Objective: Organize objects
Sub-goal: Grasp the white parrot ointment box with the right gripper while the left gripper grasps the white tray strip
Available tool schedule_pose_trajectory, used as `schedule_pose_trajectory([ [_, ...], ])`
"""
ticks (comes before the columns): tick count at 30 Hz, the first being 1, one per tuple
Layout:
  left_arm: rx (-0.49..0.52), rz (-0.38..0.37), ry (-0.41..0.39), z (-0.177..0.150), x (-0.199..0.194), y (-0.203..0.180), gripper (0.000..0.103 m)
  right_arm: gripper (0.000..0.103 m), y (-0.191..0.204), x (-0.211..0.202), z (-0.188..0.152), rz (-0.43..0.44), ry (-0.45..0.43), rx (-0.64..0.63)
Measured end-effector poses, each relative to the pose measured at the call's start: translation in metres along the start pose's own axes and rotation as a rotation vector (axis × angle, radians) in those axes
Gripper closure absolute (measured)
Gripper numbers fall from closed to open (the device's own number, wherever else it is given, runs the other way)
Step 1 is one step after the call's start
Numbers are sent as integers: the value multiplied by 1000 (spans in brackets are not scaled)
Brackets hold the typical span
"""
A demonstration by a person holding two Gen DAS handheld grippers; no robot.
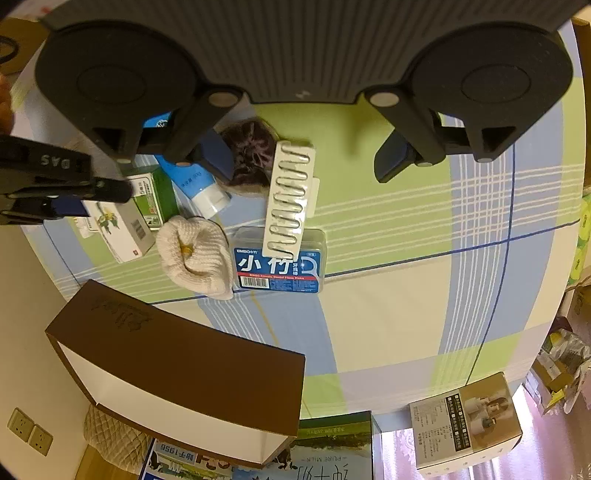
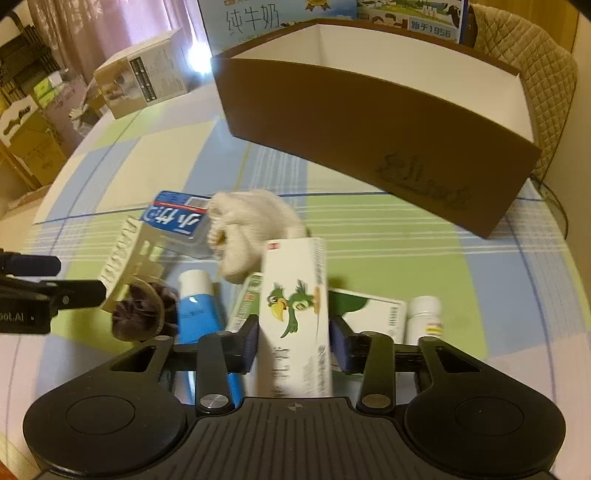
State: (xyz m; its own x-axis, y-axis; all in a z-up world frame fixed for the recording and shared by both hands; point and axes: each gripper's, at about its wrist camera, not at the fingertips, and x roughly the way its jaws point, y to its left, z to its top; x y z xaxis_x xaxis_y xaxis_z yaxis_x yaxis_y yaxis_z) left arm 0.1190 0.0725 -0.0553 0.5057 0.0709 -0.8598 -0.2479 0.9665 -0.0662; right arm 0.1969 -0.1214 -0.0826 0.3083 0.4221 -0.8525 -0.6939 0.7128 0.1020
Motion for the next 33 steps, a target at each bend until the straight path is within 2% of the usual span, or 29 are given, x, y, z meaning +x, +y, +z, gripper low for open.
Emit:
schedule_pose_trajectory([
  [7,53,-15,15,6,16,2,33,66,-16,-2,2,-4,7,23],
  [14,84,-16,18,14,31,3,47,66,-16,-1,4,-4,8,11],
  [17,93,-30,22,17,38,2,58,66,-14,0,4,-8,8,2],
  [21,108,-33,25,18,45,0,67,66,-12,0,3,-13,9,-8],
  [23,113,-37,24,18,47,1,78,66,-12,0,3,-14,9,-9],
  [33,95,-20,31,10,35,21,79,68,-9,1,3,-32,3,-20],
])
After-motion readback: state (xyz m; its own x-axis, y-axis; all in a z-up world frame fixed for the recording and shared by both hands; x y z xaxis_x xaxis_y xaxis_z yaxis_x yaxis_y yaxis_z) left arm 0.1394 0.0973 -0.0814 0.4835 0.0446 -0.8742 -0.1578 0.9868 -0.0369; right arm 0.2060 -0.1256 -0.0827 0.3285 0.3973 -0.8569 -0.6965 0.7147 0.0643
